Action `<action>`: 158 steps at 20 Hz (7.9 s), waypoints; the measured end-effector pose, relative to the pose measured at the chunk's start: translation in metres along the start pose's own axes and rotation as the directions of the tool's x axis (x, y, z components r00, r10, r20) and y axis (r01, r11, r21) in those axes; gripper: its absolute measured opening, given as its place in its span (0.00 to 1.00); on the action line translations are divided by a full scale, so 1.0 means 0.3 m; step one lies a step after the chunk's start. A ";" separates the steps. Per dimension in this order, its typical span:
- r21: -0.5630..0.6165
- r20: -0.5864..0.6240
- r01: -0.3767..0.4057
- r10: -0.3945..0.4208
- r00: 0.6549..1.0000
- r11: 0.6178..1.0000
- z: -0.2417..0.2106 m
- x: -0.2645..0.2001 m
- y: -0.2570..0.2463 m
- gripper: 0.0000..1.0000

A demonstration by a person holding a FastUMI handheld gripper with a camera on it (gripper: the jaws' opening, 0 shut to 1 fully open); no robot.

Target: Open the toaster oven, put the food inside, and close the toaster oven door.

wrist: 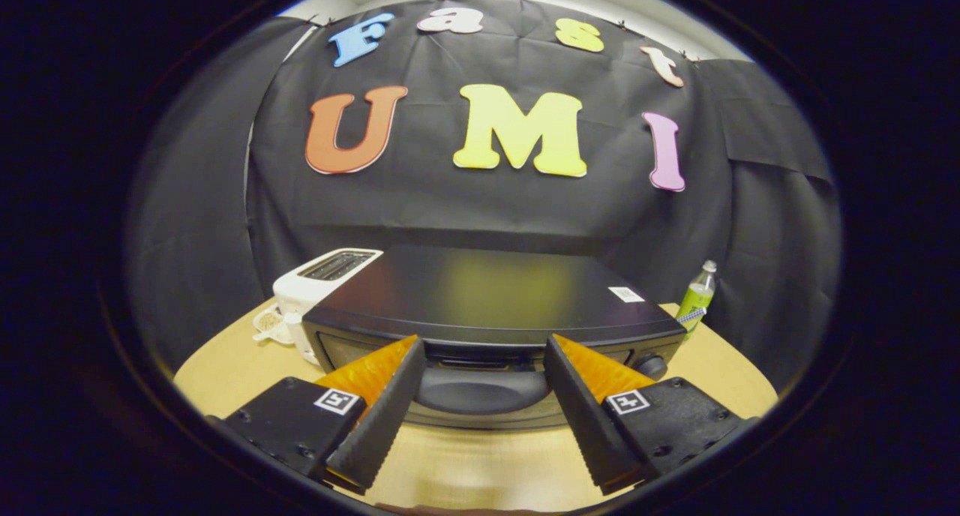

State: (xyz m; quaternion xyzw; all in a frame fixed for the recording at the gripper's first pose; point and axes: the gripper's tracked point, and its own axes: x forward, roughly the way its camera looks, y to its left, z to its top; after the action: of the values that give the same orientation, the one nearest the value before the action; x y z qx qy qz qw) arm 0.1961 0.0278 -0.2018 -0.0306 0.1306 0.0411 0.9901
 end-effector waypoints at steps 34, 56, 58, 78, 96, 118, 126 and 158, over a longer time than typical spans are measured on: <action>0.015 -0.238 -0.014 0.017 0.971 1.000 -0.471 -0.318 0.009 1.00; 0.414 -0.461 -0.335 0.512 0.725 0.847 -0.425 -0.568 0.257 0.95; 0.467 -0.501 -0.358 0.576 0.646 0.808 -0.429 -0.611 0.317 0.93; 0.780 -0.541 -0.320 0.837 0.088 0.538 -0.561 -0.752 0.530 0.50; 0.740 -0.231 -0.579 0.937 0.261 0.344 -0.419 -0.786 0.472 0.39; 0.933 0.159 -0.249 0.321 0.934 0.261 -0.261 -0.209 0.002 0.39; 0.984 0.090 -0.111 0.152 0.984 0.139 -0.241 0.079 -0.025 0.39; 0.441 -0.108 0.026 0.024 0.994 0.897 -0.240 0.239 0.144 0.82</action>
State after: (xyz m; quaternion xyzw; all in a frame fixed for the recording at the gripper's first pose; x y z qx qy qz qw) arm 0.2428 0.0709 -0.2920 0.1927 0.1911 0.0080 0.9624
